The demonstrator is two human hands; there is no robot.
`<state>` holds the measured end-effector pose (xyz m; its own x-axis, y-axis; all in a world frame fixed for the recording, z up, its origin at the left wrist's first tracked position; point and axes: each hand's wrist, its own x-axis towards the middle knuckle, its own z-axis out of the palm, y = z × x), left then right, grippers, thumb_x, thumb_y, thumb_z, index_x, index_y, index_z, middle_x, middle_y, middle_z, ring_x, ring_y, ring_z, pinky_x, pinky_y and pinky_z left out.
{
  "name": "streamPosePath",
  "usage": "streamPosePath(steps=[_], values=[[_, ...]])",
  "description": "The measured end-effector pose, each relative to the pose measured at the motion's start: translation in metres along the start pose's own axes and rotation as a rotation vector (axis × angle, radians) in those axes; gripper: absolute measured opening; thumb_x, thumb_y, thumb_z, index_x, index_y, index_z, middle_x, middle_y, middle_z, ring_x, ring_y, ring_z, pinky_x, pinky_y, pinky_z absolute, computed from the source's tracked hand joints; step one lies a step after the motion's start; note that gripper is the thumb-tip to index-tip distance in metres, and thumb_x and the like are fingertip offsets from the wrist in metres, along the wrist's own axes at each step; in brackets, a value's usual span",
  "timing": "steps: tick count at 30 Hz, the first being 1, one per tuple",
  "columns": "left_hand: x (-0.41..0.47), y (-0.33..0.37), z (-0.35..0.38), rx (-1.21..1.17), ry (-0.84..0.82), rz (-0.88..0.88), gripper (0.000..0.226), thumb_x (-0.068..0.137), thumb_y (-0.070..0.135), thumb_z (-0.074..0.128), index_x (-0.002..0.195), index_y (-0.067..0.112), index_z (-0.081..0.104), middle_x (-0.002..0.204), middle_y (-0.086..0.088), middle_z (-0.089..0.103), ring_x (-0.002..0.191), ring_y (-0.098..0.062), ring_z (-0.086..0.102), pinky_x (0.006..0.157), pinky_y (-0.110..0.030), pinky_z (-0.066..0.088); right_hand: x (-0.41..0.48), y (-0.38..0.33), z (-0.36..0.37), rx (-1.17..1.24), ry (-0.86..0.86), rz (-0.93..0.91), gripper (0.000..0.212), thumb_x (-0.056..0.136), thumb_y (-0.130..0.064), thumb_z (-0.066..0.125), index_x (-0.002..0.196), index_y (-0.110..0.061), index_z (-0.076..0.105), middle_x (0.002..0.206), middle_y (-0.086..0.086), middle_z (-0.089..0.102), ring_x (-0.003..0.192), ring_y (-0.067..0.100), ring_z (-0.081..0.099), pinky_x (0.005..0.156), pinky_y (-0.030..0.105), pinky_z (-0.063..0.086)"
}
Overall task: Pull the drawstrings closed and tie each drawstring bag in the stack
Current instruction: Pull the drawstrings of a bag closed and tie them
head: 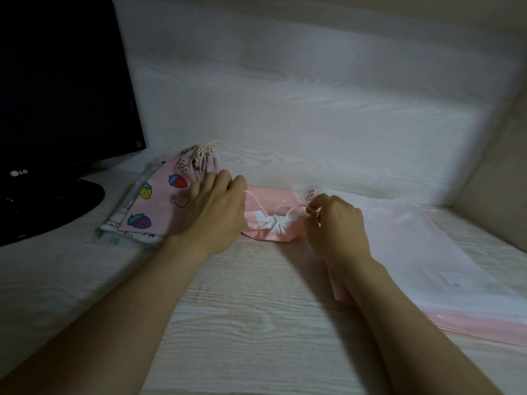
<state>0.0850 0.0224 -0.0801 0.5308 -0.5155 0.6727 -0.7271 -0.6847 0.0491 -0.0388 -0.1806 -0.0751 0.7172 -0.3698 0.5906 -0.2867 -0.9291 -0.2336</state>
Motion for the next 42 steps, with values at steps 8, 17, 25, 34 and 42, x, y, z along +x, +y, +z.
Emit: streamPosePath(steps=[8,17,25,34,42], values=[[0.006,0.002,-0.006,-0.064,-0.019,0.005,0.019,0.106,0.022,0.055,0.103,0.017,0.073,0.093,-0.007,0.064,0.092,-0.034,0.061,0.075,-0.04,0.042,0.001,-0.006,-0.005,-0.226,0.105,0.012,0.018,0.08,-0.011,0.067,0.095,-0.017,0.076,0.099,0.01,0.05,0.089,0.036,0.05,0.072,0.04,0.044],[0.006,0.015,-0.017,-0.335,0.035,-0.277,0.028,0.104,0.031,0.057,0.125,0.031,0.075,0.076,-0.004,0.069,0.081,-0.033,0.069,0.071,-0.04,0.059,-0.002,-0.011,-0.005,-0.018,0.094,0.14,0.023,0.099,-0.028,0.049,0.11,-0.019,0.067,0.095,0.015,0.069,0.092,0.041,0.061,0.07,0.04,0.046],[0.007,0.031,-0.019,-0.615,0.17,-0.188,0.032,0.105,0.011,0.056,0.129,0.017,0.075,0.105,0.006,0.079,0.084,-0.003,0.067,0.08,-0.015,0.054,-0.001,-0.018,-0.007,0.274,0.286,-0.156,0.016,0.093,-0.007,0.062,0.106,-0.015,0.067,0.088,0.004,0.076,0.078,0.03,0.071,0.069,0.043,0.056],[0.003,0.048,-0.008,-0.791,-0.048,-0.184,0.041,0.103,0.02,0.06,0.144,0.021,0.063,0.135,0.01,0.07,0.094,-0.002,0.072,0.092,-0.021,0.057,-0.008,-0.031,-0.009,0.548,0.131,-0.166,0.01,0.097,-0.009,0.061,0.102,-0.013,0.07,0.084,-0.009,0.075,0.075,0.005,0.072,0.072,0.034,0.057],[-0.001,0.05,-0.002,-0.872,-0.227,-0.218,0.069,0.083,0.01,0.071,0.15,0.025,0.056,0.143,0.012,0.065,0.101,-0.024,0.07,0.08,-0.021,0.053,-0.007,-0.033,-0.012,0.619,-0.045,0.114,0.016,0.08,-0.018,0.06,0.08,-0.022,0.076,0.066,-0.007,0.074,0.061,0.01,0.071,0.067,0.041,0.062]])
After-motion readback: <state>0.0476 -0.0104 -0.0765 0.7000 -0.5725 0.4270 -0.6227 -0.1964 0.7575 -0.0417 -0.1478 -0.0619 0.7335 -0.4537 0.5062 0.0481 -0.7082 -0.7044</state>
